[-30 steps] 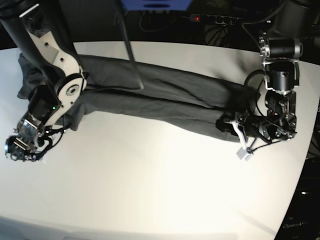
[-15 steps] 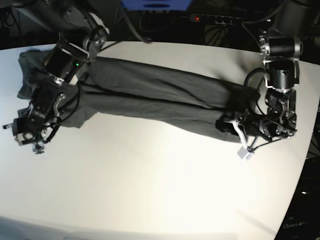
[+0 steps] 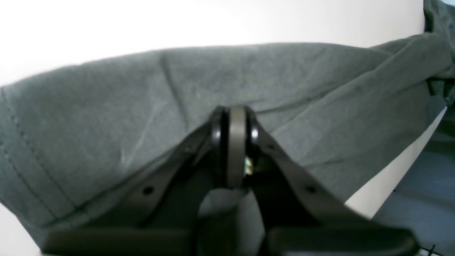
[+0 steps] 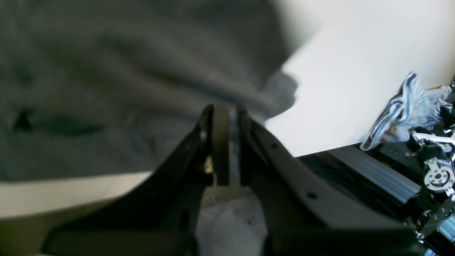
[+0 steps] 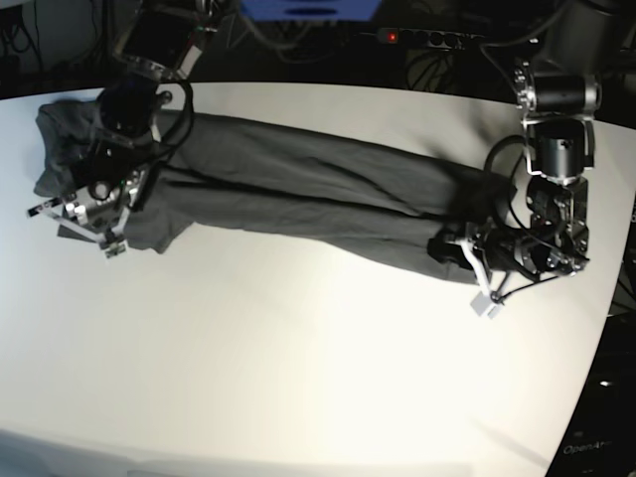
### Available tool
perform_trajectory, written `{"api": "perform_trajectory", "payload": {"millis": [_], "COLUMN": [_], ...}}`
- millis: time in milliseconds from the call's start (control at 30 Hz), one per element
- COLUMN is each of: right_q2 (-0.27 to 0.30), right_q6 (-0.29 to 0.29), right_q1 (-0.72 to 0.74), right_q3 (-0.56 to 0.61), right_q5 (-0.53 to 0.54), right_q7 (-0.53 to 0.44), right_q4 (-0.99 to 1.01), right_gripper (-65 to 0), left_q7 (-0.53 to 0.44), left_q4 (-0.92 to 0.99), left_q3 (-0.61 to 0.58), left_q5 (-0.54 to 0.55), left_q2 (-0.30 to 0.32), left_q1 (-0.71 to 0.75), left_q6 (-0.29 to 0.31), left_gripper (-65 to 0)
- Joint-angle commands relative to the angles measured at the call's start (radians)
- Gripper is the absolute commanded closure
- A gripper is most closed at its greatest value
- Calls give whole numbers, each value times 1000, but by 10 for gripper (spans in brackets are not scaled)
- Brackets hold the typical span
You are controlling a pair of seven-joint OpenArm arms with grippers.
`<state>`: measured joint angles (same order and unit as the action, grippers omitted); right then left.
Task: Fold the T-shirt properly
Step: 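Pinch the strip's end edge with the right gripper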
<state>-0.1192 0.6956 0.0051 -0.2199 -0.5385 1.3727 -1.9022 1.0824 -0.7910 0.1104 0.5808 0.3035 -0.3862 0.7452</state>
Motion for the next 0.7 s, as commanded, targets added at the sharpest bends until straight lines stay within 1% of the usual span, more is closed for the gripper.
{"api": "perform_trajectory", "payload": {"millis": [0, 200, 333, 400, 500, 600, 667], "right_q2": [0, 3, 20, 31, 65, 100, 109], "right_q6": [3, 3, 3, 3, 3, 3, 3], "right_q1": [3, -49, -26, 19, 97, 186, 250], "right_q3": [1, 0, 1, 3, -5, -2, -2], "right_q5": [-12, -12, -12, -13, -13, -12, -10], "right_q7": [12, 7, 7, 14, 24, 24, 24], "right_q4": [-20, -21, -21, -21, -20, -16, -15], "right_gripper": [-23, -22, -28, -29, -57, -57, -61], "left_q7": [86, 86, 86, 86, 86, 84, 84], "left_q4": [22, 22, 22, 22, 23, 23, 23], "left_q3": [-15, -15, -16, -16, -16, -13, -13], "left_q5": [-164, -164, -164, -164, -164, -164, -164], "left_q2": [4, 4, 1, 0, 1, 4, 4], "left_q1": [23, 23, 25, 26, 34, 56, 59], "left_q6": [-47, -47, -47, -47, -47, -47, -47], "left_gripper": [-39, -39, -39, -39, -39, -39, -39]}}
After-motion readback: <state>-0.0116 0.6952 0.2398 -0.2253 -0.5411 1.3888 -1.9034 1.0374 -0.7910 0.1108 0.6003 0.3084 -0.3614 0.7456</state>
